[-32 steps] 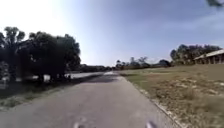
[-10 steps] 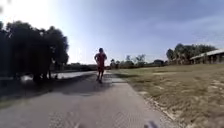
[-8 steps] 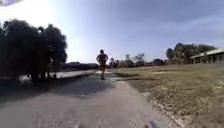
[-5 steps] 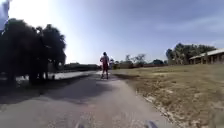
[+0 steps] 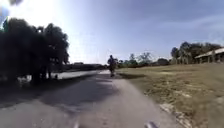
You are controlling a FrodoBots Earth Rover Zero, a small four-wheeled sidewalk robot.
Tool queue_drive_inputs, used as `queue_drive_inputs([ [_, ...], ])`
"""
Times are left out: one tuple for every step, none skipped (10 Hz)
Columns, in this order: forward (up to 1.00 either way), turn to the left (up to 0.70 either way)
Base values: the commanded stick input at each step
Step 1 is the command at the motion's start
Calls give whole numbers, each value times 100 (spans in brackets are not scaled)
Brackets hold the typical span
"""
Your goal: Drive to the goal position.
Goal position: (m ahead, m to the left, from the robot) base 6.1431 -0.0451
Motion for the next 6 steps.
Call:
queue_drive_inputs([
  [100, 3],
  [100, 15],
  [100, 35],
  [100, 40],
  [100, 40],
  [100, 4],
])
